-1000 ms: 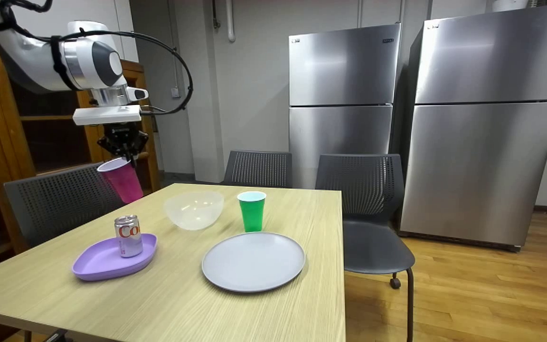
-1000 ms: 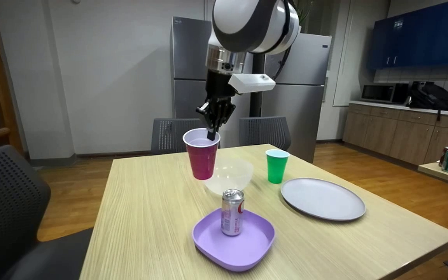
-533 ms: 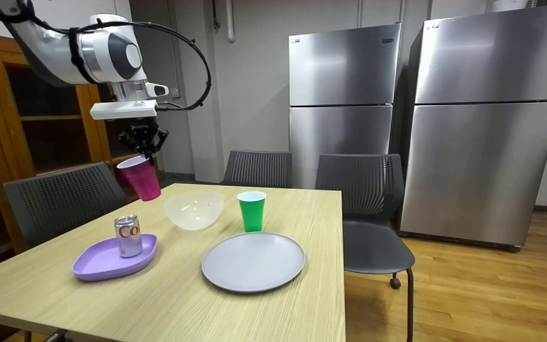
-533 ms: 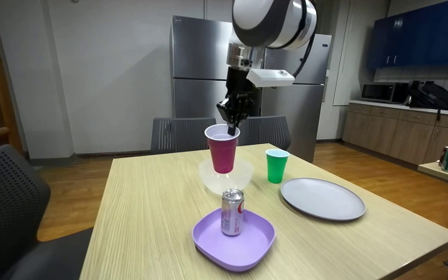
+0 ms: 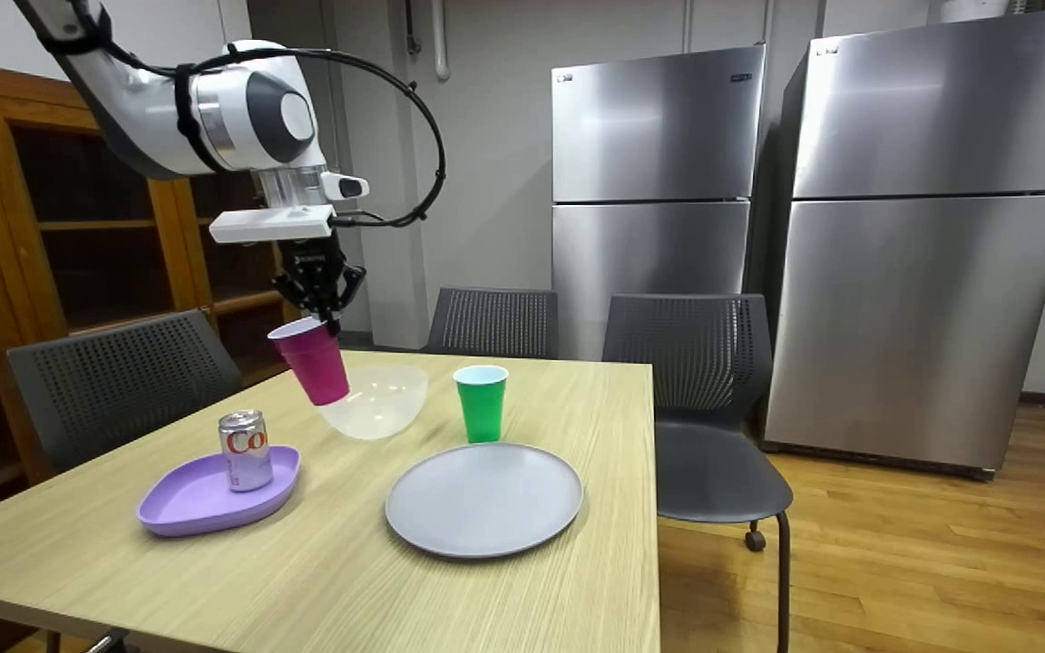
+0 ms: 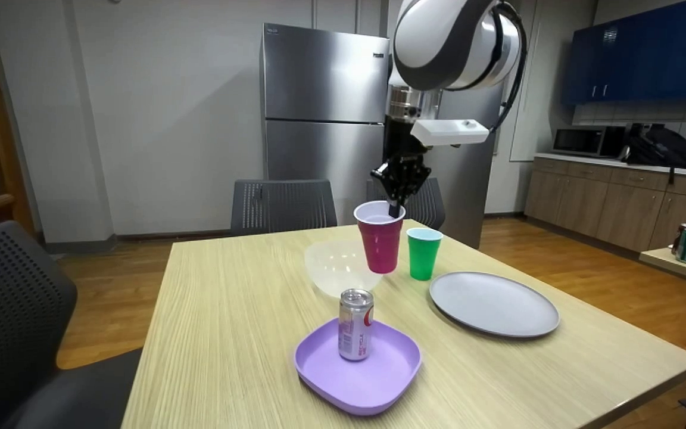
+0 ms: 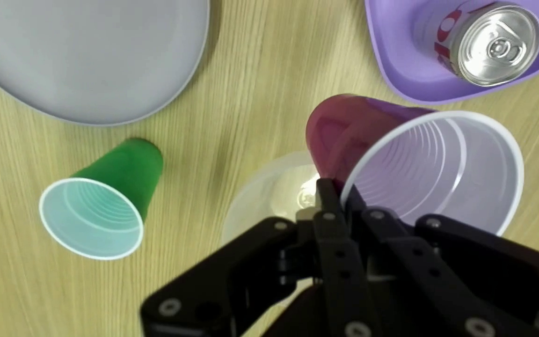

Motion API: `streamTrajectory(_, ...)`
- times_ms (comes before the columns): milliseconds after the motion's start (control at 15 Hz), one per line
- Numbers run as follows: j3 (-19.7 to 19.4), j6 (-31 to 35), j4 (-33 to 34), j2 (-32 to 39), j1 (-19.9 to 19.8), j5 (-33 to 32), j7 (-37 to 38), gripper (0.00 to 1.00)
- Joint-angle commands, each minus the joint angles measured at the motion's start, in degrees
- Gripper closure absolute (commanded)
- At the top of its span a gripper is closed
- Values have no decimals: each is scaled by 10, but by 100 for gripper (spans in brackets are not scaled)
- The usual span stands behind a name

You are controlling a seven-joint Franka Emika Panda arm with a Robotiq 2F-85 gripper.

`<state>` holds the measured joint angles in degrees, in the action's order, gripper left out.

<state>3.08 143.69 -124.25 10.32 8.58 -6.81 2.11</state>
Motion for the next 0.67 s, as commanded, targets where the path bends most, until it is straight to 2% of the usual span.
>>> streamTrajectory(0, -9, -1, -36, -30, -16, -6, 34, 99)
streamTrajectory(267, -25, 2, -55, -32, -29, -11, 47, 99)
streamTrajectory(600, -40, -1, -73, -27, -47, -13, 29, 99)
